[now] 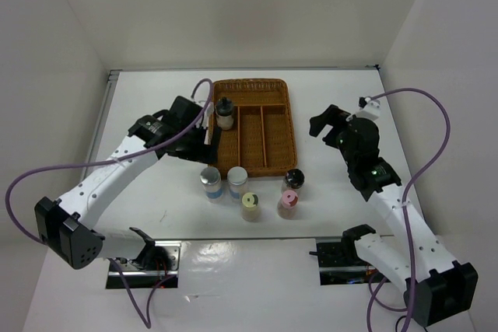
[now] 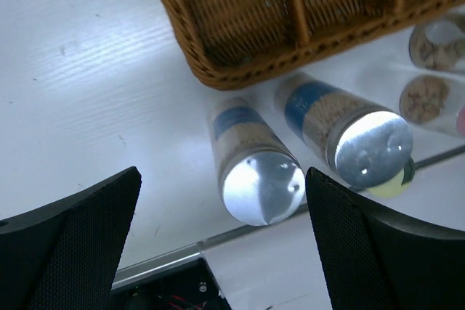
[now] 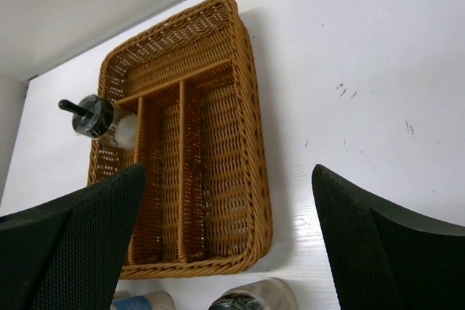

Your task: Organize the condiment bottles

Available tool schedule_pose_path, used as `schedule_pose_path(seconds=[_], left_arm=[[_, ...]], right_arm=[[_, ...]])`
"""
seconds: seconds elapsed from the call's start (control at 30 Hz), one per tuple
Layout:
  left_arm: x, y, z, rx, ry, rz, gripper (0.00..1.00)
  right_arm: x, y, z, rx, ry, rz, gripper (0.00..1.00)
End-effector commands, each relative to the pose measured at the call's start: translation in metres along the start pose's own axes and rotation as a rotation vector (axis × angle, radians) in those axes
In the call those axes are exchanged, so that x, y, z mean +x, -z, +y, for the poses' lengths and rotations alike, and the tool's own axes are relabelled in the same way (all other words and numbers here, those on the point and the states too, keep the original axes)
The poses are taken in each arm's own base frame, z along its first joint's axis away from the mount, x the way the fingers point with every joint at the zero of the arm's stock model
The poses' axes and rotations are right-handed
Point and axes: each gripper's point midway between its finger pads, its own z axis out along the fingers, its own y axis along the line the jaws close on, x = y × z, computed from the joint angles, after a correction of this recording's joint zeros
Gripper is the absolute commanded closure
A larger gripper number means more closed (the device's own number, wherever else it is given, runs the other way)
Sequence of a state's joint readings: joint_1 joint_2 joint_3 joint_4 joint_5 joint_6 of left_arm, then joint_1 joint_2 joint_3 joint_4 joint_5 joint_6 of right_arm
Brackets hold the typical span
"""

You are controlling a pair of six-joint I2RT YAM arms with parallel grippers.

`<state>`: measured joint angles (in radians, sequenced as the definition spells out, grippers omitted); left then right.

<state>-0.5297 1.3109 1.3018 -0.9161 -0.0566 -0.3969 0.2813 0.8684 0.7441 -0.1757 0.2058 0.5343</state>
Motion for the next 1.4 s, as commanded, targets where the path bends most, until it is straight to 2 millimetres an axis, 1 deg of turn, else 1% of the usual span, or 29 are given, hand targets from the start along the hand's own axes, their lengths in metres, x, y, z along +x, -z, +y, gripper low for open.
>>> schedule_pose_path(seconds=[0.0, 0.1, 0.2, 0.27, 0.3, 0.33, 0.4, 0.53, 0.6, 0.63, 0.67, 0.7, 0.73, 0.77, 0.83, 0.97, 1.07, 1.17, 1.2, 1.3, 1.33, 1.37], left_arm=[[0.017, 0.005, -0.028, 0.106, -0.052, 0.041, 0.00], [0.029, 0.001, -0.034, 0.108, -0.074, 0.066, 0.00], [0.030, 0.001, -0.036, 0.105, -0.076, 0.065, 0.00], [0.041, -0.002, -0.029, 0.060, -0.077, 0.094, 0.00], [0.040, -0.003, -0.027, 0.050, -0.078, 0.090, 0.00], [0.045, -0.007, -0.022, 0.025, -0.069, 0.102, 0.00], [0.051, -0.009, -0.016, -0.003, -0.062, 0.116, 0.00], [0.055, -0.013, -0.010, -0.036, -0.056, 0.122, 0.00], [0.050, -0.014, -0.012, -0.028, -0.054, 0.101, 0.00], [0.054, -0.016, -0.012, -0.023, -0.054, 0.116, 0.00], [0.053, -0.019, -0.014, -0.021, -0.054, 0.113, 0.00], [0.057, -0.024, -0.016, -0.010, -0.054, 0.133, 0.00], [0.057, -0.024, -0.015, -0.009, -0.063, 0.133, 0.00], [0.061, -0.028, -0.019, 0.004, -0.071, 0.145, 0.00], [0.064, -0.034, -0.019, -0.006, -0.073, 0.169, 0.00], [0.060, -0.038, -0.014, -0.049, -0.085, 0.151, 0.00], [0.057, -0.042, -0.014, -0.054, -0.076, 0.139, 0.00], [0.056, -0.046, -0.015, -0.054, -0.076, 0.139, 0.05], [0.056, -0.046, -0.015, -0.054, -0.076, 0.139, 0.05], [0.056, -0.049, -0.016, -0.055, -0.076, 0.142, 0.11], [0.057, -0.052, -0.015, -0.060, -0.077, 0.152, 0.14], [0.058, -0.052, -0.017, -0.051, -0.076, 0.155, 0.19]], right_arm=[[-0.012, 0.008, -0.001, -0.001, -0.018, -0.055, 0.01], [-0.008, 0.010, -0.004, 0.005, -0.016, -0.046, 0.01], [-0.008, 0.010, -0.004, 0.005, -0.016, -0.046, 0.01], [-0.008, 0.010, -0.004, 0.005, -0.016, -0.046, 0.01], [-0.008, 0.010, -0.004, 0.005, -0.016, -0.046, 0.01], [-0.008, 0.010, -0.004, 0.005, -0.016, -0.046, 0.01], [-0.008, 0.010, -0.004, 0.005, -0.016, -0.046, 0.01], [-0.011, 0.012, -0.003, 0.000, -0.027, -0.054, 0.01], [-0.011, 0.012, -0.003, 0.000, -0.027, -0.054, 0.01], [-0.011, 0.012, -0.003, 0.000, -0.027, -0.054, 0.01], [-0.011, 0.012, -0.003, 0.000, -0.027, -0.054, 0.01], [-0.011, 0.012, -0.003, 0.000, -0.027, -0.054, 0.01], [-0.011, 0.012, -0.003, -0.001, -0.036, -0.054, 0.01], [-0.008, 0.010, -0.004, 0.004, -0.034, -0.047, 0.01], [-0.006, 0.007, -0.005, 0.010, -0.032, -0.038, 0.01], [-0.006, 0.007, -0.005, 0.010, -0.032, -0.038, 0.01], [-0.006, 0.007, -0.005, 0.010, -0.032, -0.038, 0.01], [-0.006, 0.007, -0.005, 0.010, -0.032, -0.038, 0.01], [-0.006, 0.007, -0.005, 0.010, -0.032, -0.038, 0.01], [-0.005, 0.008, -0.003, 0.002, -0.032, -0.033, 0.01], [-0.004, 0.008, -0.002, -0.005, -0.032, -0.028, 0.01], [-0.004, 0.008, -0.002, -0.005, -0.022, -0.028, 0.01]])
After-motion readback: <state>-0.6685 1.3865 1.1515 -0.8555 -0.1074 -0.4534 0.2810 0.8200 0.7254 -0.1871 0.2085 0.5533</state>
